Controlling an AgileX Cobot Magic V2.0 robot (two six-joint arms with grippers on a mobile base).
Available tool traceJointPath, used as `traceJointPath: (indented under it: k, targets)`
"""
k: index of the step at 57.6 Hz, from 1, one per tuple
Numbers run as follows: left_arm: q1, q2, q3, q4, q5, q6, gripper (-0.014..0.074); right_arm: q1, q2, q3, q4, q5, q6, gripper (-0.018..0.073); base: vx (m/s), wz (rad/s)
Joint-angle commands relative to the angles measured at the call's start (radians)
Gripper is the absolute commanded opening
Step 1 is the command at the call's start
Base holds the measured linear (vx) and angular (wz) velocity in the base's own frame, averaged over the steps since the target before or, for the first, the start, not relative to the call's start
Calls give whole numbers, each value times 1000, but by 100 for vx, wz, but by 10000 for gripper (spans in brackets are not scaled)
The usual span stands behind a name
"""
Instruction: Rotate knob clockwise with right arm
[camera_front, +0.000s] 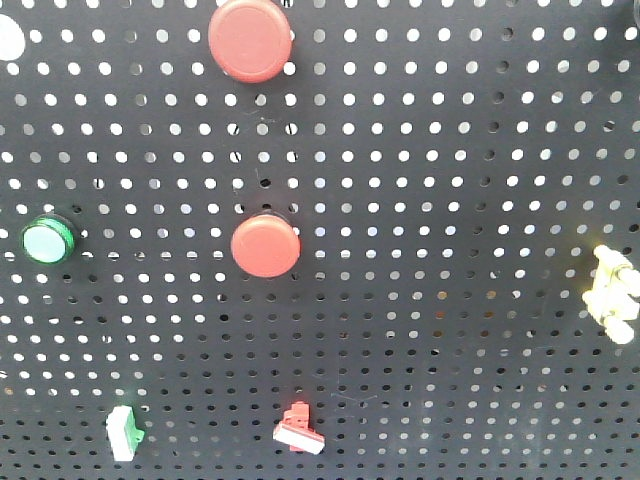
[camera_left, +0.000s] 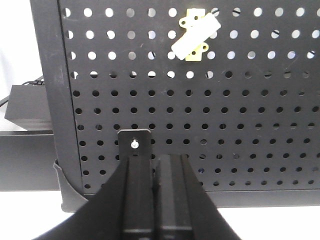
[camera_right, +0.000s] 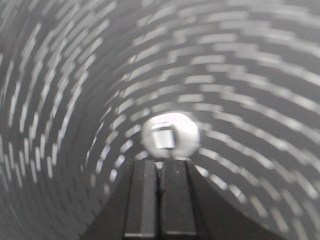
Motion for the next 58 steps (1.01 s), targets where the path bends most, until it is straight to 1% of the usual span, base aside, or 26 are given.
traceJointPath:
  k: [1,10,20,25,30,36,43,52,58]
  targets:
    - [-6,-10,11,-4,-86,-5,-6,4,25,-24,-25,-101,-57,-4,0,0]
    - [-6,-10,11,-4,-86,-5,-6,4,50,-24,-86,-132,-55,29,0,0]
    - [-6,-10,11,-4,-86,-5,-6,4,57,-24,-90,-135,-46,111,0,0]
    - [-6,-10,11,-4,-86,-5,-6,4,65,-24,-89,-161,-41,158,0,0]
    - [-6,-10,11,-4,-86,-5,-6,4,65,-24,-87,-205,-11,191,0,0]
    - [-6,-10,11,-4,-86,-5,-6,4,70,-24,-87,-232,18,209,0,0]
    - [-6,-10,11,-4,-86,-5,-6,4,85,-24,-86,-217,24,210,0,0]
    - [-6,-10,11,-4,-86,-5,-6,4,88,-24,-40,-207,24,214,0,0]
    - [-6,-10,11,-4,-86,-5,-6,4,88,-24,-39,-207,22,216,0,0]
